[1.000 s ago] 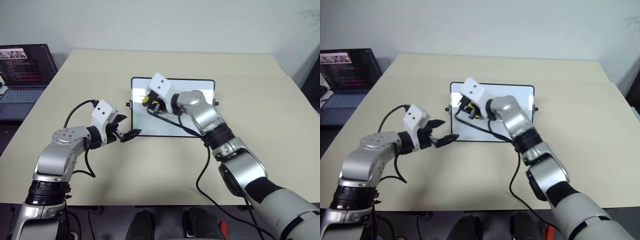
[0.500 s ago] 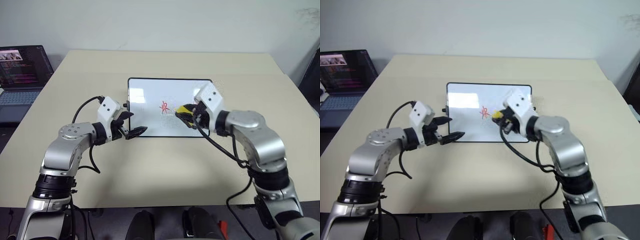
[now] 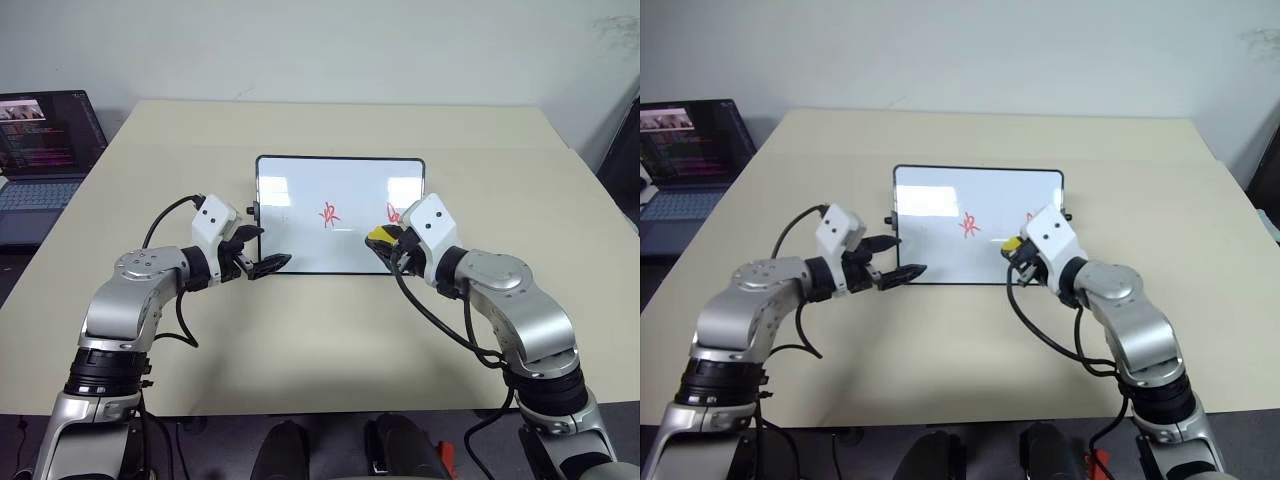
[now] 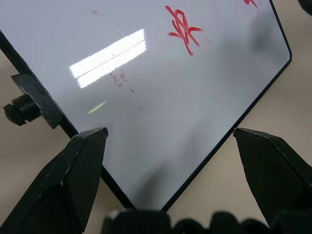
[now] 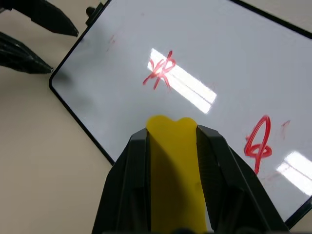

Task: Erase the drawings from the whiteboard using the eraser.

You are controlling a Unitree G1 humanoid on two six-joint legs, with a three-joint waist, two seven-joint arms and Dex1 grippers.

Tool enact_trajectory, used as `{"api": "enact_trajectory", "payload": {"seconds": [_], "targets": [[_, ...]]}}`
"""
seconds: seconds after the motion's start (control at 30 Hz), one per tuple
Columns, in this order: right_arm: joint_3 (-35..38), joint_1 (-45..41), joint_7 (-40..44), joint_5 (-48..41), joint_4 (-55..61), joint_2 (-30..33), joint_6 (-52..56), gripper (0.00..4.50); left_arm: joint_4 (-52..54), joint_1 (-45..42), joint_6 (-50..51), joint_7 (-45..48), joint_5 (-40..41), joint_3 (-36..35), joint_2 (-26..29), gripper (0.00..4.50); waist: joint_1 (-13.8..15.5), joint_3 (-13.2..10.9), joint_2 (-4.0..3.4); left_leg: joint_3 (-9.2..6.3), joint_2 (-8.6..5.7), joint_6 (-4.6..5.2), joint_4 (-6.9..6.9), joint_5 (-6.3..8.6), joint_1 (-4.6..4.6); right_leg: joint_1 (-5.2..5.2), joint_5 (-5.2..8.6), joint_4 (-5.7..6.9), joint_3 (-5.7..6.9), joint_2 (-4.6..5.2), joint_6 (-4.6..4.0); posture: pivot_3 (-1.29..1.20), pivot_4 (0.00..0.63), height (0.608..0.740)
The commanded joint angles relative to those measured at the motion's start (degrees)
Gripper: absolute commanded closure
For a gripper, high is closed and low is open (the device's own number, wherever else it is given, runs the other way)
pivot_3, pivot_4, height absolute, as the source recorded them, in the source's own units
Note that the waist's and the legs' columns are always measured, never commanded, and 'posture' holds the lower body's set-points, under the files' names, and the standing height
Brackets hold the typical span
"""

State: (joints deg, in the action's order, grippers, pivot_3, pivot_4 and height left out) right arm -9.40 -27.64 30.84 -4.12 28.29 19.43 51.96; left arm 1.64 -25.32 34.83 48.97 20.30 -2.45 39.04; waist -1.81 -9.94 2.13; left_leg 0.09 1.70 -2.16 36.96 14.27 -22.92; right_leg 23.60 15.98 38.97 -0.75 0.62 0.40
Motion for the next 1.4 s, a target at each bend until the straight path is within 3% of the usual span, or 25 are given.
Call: {"api": "enact_trajectory", "payload": {"seconds": [0.03, 0.43, 0.73, 0.97, 1.23, 1.4], "targets": [[-0.1, -0.2, -1.3, -0.8, 0.8, -0.6, -1.8, 3.52, 1.8, -0.9, -0.9, -0.5, 0.8, -1.8, 0.1, 0.0, 0.0, 0.0, 0.0, 0.0, 0.0, 0.0, 0.0, 0.0, 0.0, 0.0, 0.0, 0.0, 0.0, 0.0, 0.0, 0.0, 0.15, 0.74], [-6.8, -7.2, -1.6, 0.3, -4.3, -1.6, -5.4, 3.52, -2.2, -5.7, -1.5, -0.4, 0.4, -0.8, -1.0, 0.0, -0.1, 0.0, 0.0, -0.01, 0.01, 0.0, 0.02, 0.0, 0.02, 0.0, 0.0, 0.03, 0.0, -0.16, -0.01, 0.0, 0.15, 0.74], [-13.3, -20.3, -1.7, 7.1, -23.2, -3.7, -14.6, 3.52, -3.4, -4.5, -2.0, 1.6, -0.4, 0.5, -0.6, 0.0, -0.1, 0.0, 0.0, 0.06, 0.02, 0.0, 0.04, 0.0, 0.01, 0.01, -0.01, 0.02, -0.07, -0.17, -0.02, 0.0, 0.15, 0.74], [-13.9, -27.8, -0.2, 9.4, -37.7, -6.6, -21.2, 3.52, -2.0, -2.9, -2.4, 1.8, -0.9, 1.0, -0.6, 0.0, 0.0, 0.0, 0.0, 0.03, 0.09, 0.0, 0.03, 0.0, -0.01, 0.03, -0.02, 0.02, -0.03, -0.07, -0.04, 0.0, 0.15, 0.74], [-17.2, -27.4, 5.9, 11.4, -45.1, -7.0, -22.5, 3.52, -0.4, -1.7, -2.1, 1.5, -0.6, 0.6, -0.8, 0.0, 0.0, 0.0, 0.0, 0.04, 0.05, 0.0, 0.04, 0.0, 0.0, 0.02, -0.02, 0.05, -0.03, 0.04, -0.04, 0.0, 0.15, 0.74], [-15.8, -28.4, 3.5, 13.3, -46.2, -7.1, -24.2, 3.52, 1.0, -0.8, -1.2, 1.6, -0.3, 0.5, -0.7, 0.0, 0.0, 0.0, 0.0, 0.02, 0.05, 0.0, 0.07, 0.0, 0.04, 0.01, -0.03, 0.13, -0.02, 0.04, -0.05, 0.0, 0.15, 0.74]]}}
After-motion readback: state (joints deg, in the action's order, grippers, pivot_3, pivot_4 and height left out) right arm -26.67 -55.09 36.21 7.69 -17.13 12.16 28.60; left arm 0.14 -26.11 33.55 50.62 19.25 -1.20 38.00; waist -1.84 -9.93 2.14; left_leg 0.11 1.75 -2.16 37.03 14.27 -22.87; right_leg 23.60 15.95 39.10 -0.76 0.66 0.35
